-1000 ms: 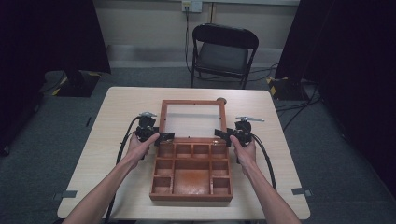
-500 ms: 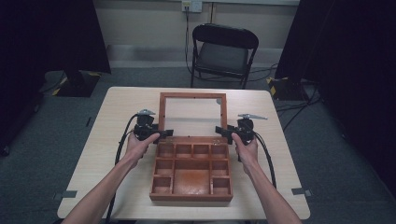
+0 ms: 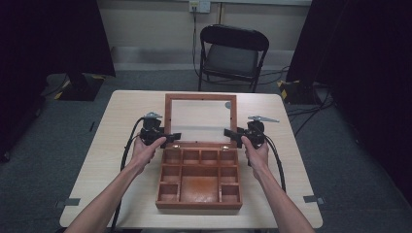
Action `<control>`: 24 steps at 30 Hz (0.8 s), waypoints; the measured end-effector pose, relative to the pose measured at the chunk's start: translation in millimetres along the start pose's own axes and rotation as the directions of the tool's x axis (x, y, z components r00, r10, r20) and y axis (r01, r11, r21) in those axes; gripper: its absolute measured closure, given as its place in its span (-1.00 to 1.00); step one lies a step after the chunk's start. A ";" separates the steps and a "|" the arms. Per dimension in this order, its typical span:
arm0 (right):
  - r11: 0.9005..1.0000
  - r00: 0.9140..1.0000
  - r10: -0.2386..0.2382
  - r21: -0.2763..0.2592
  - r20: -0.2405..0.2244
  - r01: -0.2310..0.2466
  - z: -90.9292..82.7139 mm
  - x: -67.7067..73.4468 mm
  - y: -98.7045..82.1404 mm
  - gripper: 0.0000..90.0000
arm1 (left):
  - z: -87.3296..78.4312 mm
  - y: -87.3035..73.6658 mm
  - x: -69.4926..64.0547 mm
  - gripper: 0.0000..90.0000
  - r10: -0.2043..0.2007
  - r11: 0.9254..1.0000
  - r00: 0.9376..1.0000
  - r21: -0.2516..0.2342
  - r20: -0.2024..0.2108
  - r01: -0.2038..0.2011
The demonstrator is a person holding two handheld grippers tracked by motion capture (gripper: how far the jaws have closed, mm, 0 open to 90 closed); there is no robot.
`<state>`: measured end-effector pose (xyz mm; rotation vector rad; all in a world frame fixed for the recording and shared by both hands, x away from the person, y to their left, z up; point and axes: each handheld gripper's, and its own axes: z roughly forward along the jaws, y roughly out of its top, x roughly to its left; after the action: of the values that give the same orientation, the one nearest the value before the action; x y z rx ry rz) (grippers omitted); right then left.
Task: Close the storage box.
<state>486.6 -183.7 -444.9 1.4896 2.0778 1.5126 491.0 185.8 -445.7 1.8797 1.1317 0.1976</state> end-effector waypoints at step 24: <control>0.992 0.994 -0.112 -0.065 -0.014 0.111 -27.0 15.5 7.3 -0.01 | -34.0 4.9 -16.4 -0.18 0.072 0.996 0.997 -0.060 0.031 -0.070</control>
<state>466.7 -188.3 -420.3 1.3195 2.0640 1.5401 466.5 193.2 -417.4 1.8655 1.0265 0.2366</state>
